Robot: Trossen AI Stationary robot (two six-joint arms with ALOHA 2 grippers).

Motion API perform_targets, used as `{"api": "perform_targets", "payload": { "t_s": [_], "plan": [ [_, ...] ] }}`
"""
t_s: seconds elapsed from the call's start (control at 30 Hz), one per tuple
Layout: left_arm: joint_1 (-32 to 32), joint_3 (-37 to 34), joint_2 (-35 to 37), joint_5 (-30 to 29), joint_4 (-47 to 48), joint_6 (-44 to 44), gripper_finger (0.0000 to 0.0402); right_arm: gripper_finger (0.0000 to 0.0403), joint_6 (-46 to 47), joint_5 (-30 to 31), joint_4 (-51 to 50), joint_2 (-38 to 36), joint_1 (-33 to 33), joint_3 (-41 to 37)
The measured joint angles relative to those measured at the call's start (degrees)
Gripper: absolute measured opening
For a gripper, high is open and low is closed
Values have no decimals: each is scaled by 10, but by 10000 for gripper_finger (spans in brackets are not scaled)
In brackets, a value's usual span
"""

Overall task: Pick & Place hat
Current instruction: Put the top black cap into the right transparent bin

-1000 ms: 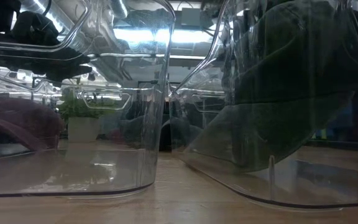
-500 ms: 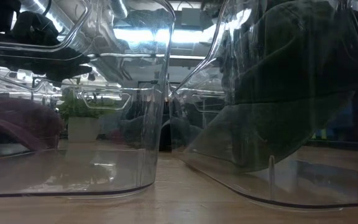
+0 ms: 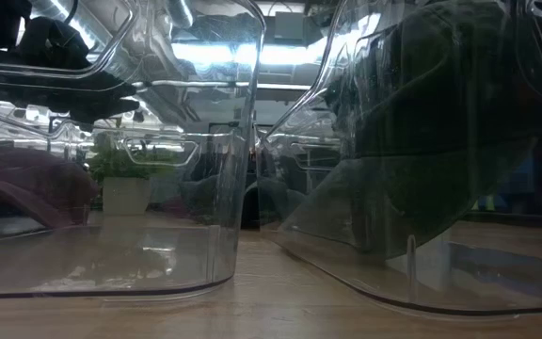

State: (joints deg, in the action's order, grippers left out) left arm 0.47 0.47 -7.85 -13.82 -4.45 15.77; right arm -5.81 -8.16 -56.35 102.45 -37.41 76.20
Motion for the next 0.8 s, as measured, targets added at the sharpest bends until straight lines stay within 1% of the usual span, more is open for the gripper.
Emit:
{"api": "perform_targets", "payload": {
  "t_s": [0.13, 0.3, 0.37, 0.47, 0.8],
  "plan": [
    [0, 0, 0, 0, 0, 0, 185, 243, 21, 5, 27, 0, 0, -36],
    [0, 0, 0, 0, 0, 0, 185, 243, 42, 15, 91, 0, 0, -76],
    [0, 0, 0, 0, 0, 0, 185, 243, 48, 28, 106, 0, 0, -79],
    [0, 0, 0, 0, 0, 0, 185, 243, 52, 45, 104, 0, -1, -82],
    [0, 0, 0, 0, 0, 0, 185, 243, 58, 36, 114, 24, -2, -82]
  ]
}}
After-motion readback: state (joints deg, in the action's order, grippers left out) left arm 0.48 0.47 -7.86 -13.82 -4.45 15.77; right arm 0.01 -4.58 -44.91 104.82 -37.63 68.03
